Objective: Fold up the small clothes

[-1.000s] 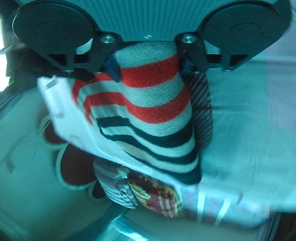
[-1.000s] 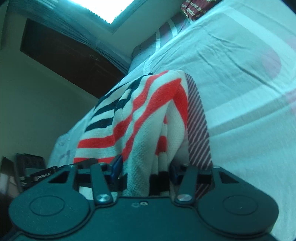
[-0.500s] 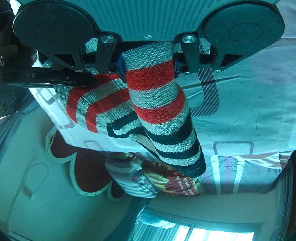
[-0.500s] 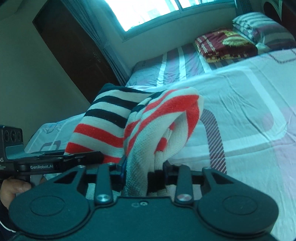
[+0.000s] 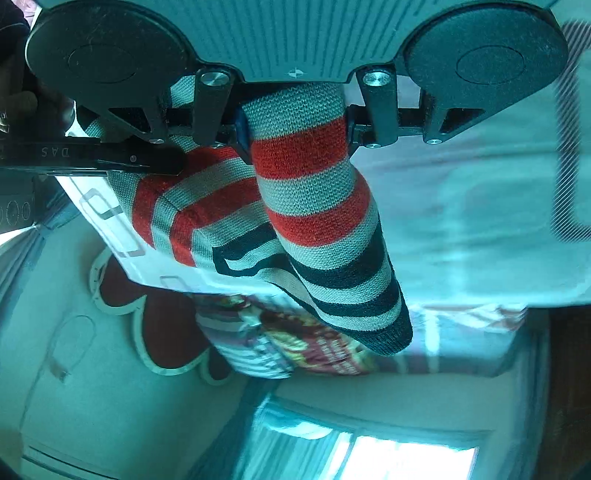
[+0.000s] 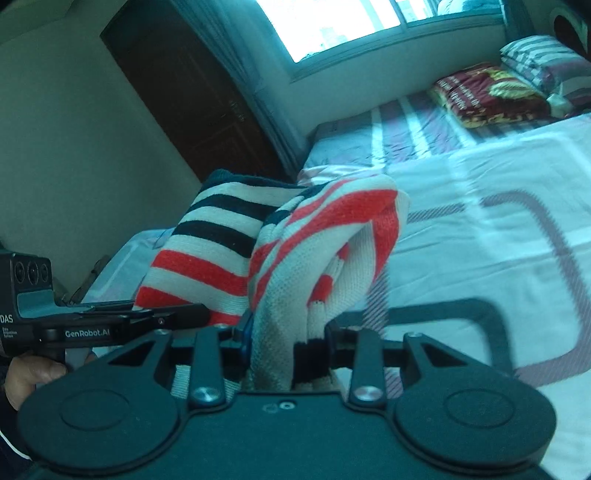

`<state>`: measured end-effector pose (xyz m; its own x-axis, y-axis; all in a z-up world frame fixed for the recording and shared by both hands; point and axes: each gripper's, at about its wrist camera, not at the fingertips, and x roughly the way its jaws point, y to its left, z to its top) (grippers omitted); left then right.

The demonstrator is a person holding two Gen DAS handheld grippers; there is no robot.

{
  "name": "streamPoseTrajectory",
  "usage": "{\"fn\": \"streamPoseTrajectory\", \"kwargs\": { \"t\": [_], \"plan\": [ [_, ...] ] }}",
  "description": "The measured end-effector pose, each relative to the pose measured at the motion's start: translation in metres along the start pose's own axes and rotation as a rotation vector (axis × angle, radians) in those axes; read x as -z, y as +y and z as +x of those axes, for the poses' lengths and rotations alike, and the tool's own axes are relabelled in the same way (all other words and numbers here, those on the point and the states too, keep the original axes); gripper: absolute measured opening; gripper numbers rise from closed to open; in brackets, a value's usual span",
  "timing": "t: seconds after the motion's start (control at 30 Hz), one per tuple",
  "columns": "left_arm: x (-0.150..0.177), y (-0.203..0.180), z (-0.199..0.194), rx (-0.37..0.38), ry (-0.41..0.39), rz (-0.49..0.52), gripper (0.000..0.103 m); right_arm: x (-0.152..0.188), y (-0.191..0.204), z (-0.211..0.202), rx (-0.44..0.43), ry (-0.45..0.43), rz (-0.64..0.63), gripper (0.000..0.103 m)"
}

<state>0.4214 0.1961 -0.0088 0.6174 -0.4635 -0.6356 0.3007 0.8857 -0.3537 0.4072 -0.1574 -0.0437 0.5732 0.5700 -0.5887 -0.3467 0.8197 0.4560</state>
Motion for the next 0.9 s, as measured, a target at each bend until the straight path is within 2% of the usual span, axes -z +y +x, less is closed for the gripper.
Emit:
{"fn": "streamPoseTrajectory", "kwargs": {
  "t": [0.13,0.3,0.37,0.4,0.47,0.6,0.7,0.73,0.77,0.83,0.9],
  "plan": [
    [0.024,0.038,-0.014,-0.032,0.029,-0.046,0.046,0.018,0.021,0.032,-0.041,0.056,0.018,0.034],
    [0.072,0.083,-0.003,-0.041,0.068,-0.156,0.047,0.045,0.008,0.075,-0.106,0.159,0.102,0.034],
    [0.099,0.1,0.005,-0.063,0.075,-0.205,0.063,0.06,-0.003,0.091,-0.068,0.207,0.097,0.036],
    [0.111,0.108,0.005,-0.055,0.031,-0.255,0.073,0.067,-0.014,0.095,-0.093,0.202,0.143,0.036],
    [0.125,0.115,0.004,-0.018,-0.029,-0.29,0.073,0.072,-0.032,0.094,-0.151,0.179,0.236,0.034],
    [0.129,0.116,-0.002,-0.024,-0.038,-0.267,0.073,0.066,-0.031,0.088,-0.154,0.189,0.218,0.038],
    [0.124,0.117,-0.023,-0.07,-0.048,-0.242,0.074,0.057,-0.023,0.07,-0.079,0.167,0.12,0.052],
    [0.118,0.116,-0.032,-0.098,-0.059,-0.229,0.074,0.053,-0.016,0.061,-0.046,0.152,0.074,0.052],
    [0.112,0.114,-0.036,-0.128,-0.072,-0.213,0.074,0.049,-0.012,0.053,-0.013,0.118,0.03,0.05],
    [0.1,0.106,-0.04,-0.183,-0.101,-0.174,0.074,0.038,0.004,0.042,0.028,0.056,-0.046,0.03],
    [0.088,0.104,-0.037,-0.188,-0.097,-0.148,0.074,0.028,0.017,0.046,0.035,0.046,-0.111,0.026]
  ]
}}
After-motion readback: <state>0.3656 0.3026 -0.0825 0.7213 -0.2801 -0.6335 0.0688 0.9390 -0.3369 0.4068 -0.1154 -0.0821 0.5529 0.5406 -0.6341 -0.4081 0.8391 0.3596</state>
